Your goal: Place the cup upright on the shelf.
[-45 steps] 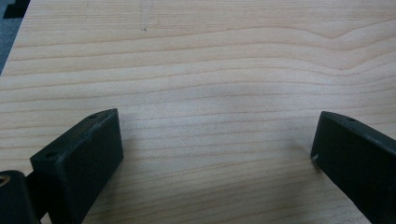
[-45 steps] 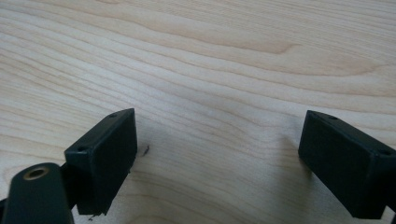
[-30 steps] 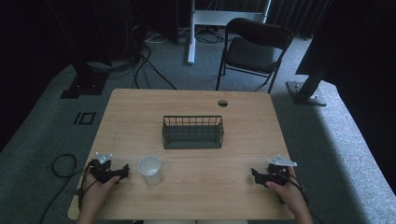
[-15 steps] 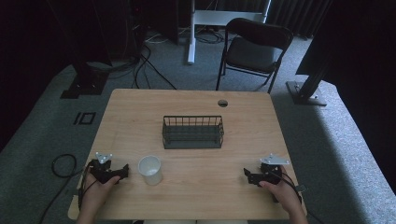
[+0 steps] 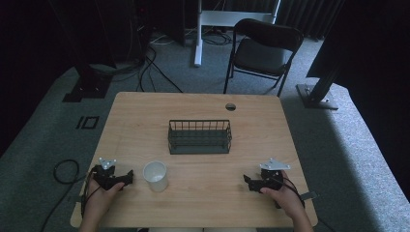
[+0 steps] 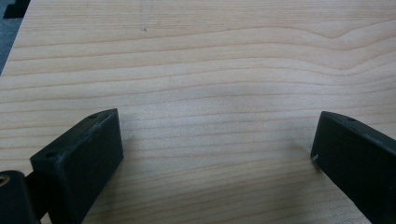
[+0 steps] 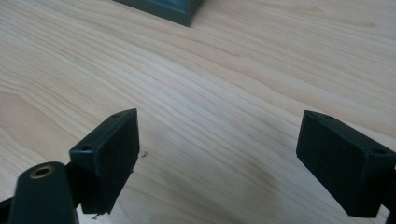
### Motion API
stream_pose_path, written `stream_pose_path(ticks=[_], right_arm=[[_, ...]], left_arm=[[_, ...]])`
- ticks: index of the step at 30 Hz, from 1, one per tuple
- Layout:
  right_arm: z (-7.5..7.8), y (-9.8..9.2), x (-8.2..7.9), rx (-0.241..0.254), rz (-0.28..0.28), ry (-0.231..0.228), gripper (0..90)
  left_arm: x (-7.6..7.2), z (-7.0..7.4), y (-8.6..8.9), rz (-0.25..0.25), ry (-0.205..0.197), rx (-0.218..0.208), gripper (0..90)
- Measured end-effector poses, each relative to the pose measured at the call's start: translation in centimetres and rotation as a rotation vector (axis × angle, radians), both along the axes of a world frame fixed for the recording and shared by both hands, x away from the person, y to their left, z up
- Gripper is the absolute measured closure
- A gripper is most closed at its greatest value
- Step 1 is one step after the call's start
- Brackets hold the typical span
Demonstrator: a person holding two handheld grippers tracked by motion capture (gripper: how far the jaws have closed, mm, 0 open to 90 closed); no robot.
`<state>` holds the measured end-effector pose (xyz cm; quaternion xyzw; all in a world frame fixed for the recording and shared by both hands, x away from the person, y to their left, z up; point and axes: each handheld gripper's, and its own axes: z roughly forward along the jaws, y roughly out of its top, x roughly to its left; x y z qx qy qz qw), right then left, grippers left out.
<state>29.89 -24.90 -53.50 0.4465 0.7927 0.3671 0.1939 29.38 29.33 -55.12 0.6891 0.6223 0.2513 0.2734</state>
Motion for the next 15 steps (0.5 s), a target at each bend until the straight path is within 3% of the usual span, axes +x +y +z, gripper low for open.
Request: stream_pose_path(ticks=[15], right_arm=[[0.8, 3.3, -0.2, -0.002, 0.126, -0.015, 13.0]], left_arm=[[0.0, 0.0, 0.0, 0.0, 0.0, 0.0, 2.5]])
